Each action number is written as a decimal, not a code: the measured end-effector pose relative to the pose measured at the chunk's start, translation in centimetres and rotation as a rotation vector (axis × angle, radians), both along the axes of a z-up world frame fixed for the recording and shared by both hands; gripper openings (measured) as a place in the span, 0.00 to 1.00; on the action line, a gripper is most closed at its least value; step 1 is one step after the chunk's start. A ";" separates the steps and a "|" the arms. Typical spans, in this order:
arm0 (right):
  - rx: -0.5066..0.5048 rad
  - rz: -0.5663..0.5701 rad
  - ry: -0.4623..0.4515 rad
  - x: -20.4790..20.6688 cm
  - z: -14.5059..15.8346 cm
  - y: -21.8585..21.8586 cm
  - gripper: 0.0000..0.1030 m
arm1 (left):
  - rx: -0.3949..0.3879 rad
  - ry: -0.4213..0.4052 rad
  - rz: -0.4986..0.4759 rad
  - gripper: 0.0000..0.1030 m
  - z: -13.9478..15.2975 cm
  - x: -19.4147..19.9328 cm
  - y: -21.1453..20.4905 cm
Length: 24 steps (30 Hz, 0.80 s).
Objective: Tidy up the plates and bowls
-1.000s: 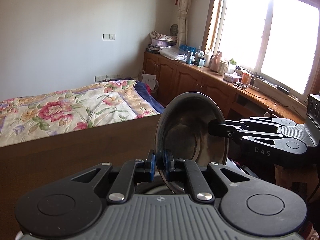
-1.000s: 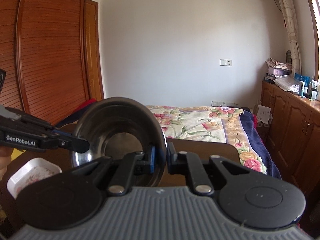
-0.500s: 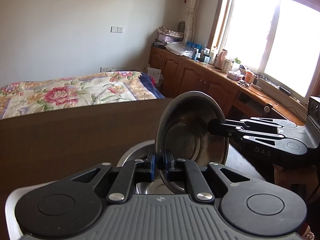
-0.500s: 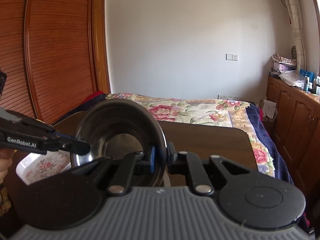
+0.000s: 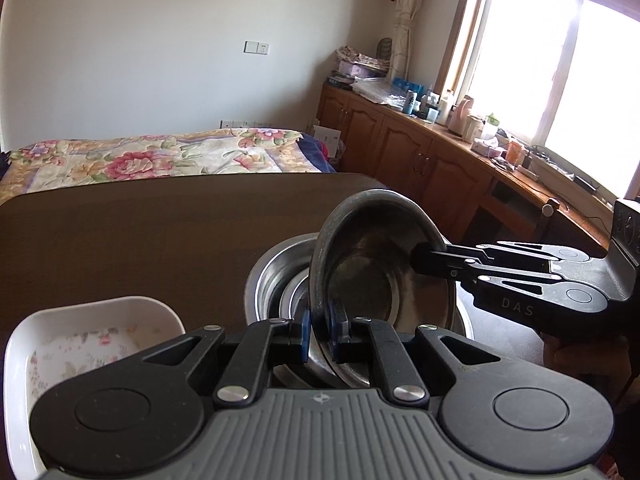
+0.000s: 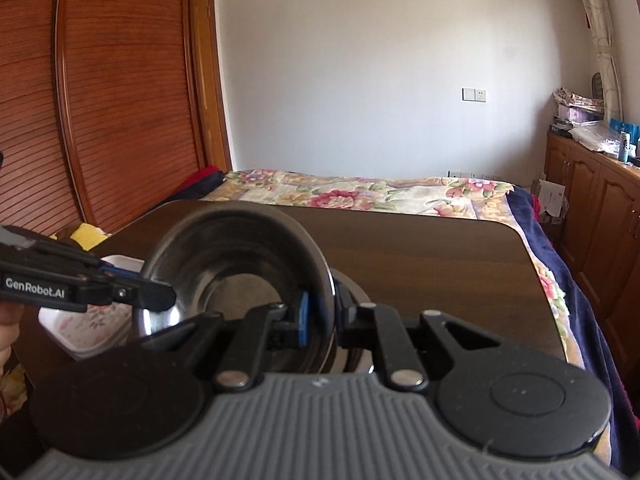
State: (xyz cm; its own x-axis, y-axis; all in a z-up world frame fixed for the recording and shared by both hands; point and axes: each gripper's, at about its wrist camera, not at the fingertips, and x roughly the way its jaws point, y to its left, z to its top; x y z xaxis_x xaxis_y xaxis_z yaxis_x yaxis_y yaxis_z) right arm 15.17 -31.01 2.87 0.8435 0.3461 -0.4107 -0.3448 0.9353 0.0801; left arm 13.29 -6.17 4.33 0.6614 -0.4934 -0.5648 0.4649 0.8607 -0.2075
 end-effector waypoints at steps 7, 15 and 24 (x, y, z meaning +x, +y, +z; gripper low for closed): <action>0.043 -0.013 0.007 0.6 -0.4 0.1 0.15 | 0.020 -0.006 0.037 0.11 -0.6 0.4 -0.3; 0.060 -0.026 0.013 1.0 -1.3 0.0 0.15 | 0.007 0.001 0.064 0.12 -1.6 0.8 -0.1; 0.037 -0.024 0.019 1.0 -1.7 0.3 0.15 | 0.024 0.008 0.062 0.13 -1.9 1.0 -0.6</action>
State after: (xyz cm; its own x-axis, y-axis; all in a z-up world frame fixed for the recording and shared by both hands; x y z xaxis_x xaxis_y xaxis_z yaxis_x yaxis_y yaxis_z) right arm 16.15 -30.66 1.14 0.8442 0.3406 -0.4140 -0.3201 0.9397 0.1206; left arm 14.30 -6.77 2.42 0.6859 -0.4376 -0.5814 0.4087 0.8927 -0.1897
